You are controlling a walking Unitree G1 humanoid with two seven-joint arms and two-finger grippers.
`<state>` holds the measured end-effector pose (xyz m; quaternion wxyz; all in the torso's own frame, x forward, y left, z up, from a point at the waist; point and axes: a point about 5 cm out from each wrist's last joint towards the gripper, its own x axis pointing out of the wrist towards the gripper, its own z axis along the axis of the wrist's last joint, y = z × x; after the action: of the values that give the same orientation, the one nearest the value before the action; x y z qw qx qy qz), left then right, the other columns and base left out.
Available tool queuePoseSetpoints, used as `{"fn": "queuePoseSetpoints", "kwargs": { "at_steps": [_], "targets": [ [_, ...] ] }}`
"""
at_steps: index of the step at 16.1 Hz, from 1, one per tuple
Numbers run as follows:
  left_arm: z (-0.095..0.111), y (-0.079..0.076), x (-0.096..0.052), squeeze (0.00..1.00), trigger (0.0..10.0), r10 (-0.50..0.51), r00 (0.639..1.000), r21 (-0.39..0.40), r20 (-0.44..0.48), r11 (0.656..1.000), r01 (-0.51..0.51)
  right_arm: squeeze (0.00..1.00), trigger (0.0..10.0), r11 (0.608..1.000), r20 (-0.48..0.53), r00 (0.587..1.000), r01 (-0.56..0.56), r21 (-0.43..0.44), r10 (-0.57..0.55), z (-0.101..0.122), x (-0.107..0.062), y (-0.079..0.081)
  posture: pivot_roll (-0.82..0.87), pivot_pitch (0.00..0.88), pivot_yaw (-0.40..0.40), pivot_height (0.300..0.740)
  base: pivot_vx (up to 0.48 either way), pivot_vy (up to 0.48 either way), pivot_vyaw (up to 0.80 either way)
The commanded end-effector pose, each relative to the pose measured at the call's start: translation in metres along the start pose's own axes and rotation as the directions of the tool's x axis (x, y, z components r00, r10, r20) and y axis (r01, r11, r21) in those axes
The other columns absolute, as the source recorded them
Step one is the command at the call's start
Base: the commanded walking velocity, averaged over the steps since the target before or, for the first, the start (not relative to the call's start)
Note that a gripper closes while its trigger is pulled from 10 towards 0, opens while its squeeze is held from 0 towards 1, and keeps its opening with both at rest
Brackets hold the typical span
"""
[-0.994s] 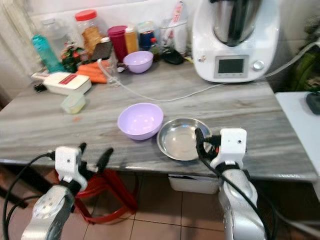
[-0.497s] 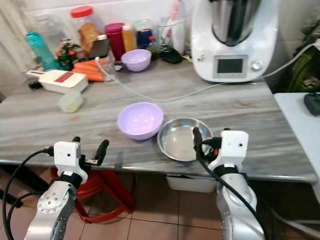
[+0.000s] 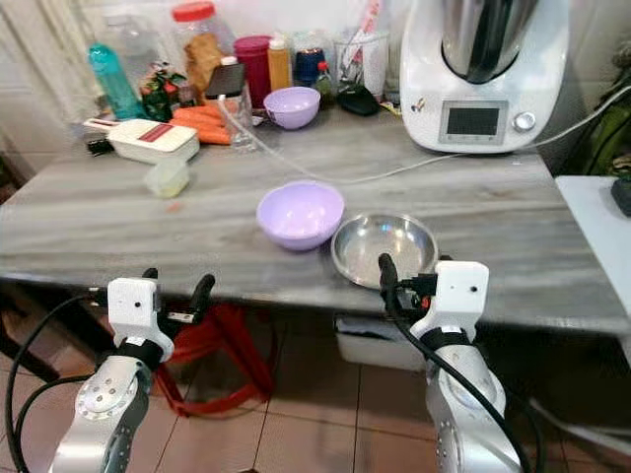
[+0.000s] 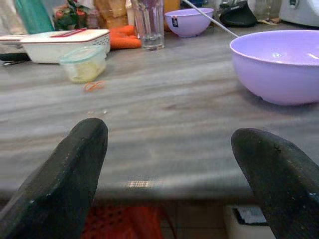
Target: Setting the table
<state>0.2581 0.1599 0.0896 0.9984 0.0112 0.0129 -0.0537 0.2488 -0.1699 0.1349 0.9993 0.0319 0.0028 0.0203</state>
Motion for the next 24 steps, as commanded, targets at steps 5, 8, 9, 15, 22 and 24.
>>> {"fn": "queuePoseSetpoints", "kwargs": {
  "at_steps": [5, 8, 9, 15, 22, 24],
  "targets": [
    [-0.0018, 0.0019, -0.0003, 0.0, 10.0, -0.009, 1.0, 0.013, -0.01, 1.0, 0.009, 0.0, 10.0, 1.0, 0.007, 1.0, 0.0, 0.015, 0.0, 0.0016, 0.0004, 0.0027, -0.1, 0.0, 0.121, 0.74, -0.311, 0.0, 0.0],
    [-0.0025, 0.0009, 0.0, 0.0, 10.0, -0.019, 1.0, 0.019, -0.012, 1.0, 0.02, 0.0, 10.0, 1.0, 0.001, 1.0, 0.01, 0.027, -0.01, 0.0002, -0.0001, 0.002, -0.1, 0.0, 0.123, 0.74, -0.314, 0.0, 0.0],
    [-0.0025, 0.0008, -0.0001, 0.0, 10.0, -0.02, 1.0, 0.02, -0.012, 1.0, 0.02, 0.0, 10.0, 1.0, 0.001, 1.0, 0.011, 0.027, -0.011, 0.0001, -0.0002, 0.0019, -0.09, 0.0, 0.123, 0.74, -0.319, 0.0, 0.0],
    [-0.0025, 0.0004, -0.0016, 0.0, 10.0, -0.04, 0.999, 0.028, 0.0, 0.999, 0.04, 0.0, 10.0, 0.999, -0.035, 0.999, 0.011, 0.048, -0.009, -0.0057, -0.0077, 0.0, -0.1, 0.0, 0.121, 0.74, -0.301, 0.0, 0.0],
    [0.005, -0.0017, -0.0007, 0.0, 10.0, -0.101, 0.994, 0.001, 0.029, 0.995, 0.101, 0.0, 10.0, 0.998, -0.044, 0.999, 0.016, 0.053, -0.014, -0.0061, -0.0072, 0.0005, -0.09, 0.0, 0.124, 0.74, 0.0, 0.0, -0.06],
    [0.0061, -0.0046, -0.0005, 0.0, 10.0, -0.118, 0.992, -0.005, 0.032, 0.993, 0.118, 0.0, 10.0, 0.998, -0.047, 0.999, 0.012, 0.054, -0.01, -0.0068, -0.0072, 0.0012, -0.09, 0.0, 0.124, 0.74, 0.0, 0.0, -0.47]
  ]
}}
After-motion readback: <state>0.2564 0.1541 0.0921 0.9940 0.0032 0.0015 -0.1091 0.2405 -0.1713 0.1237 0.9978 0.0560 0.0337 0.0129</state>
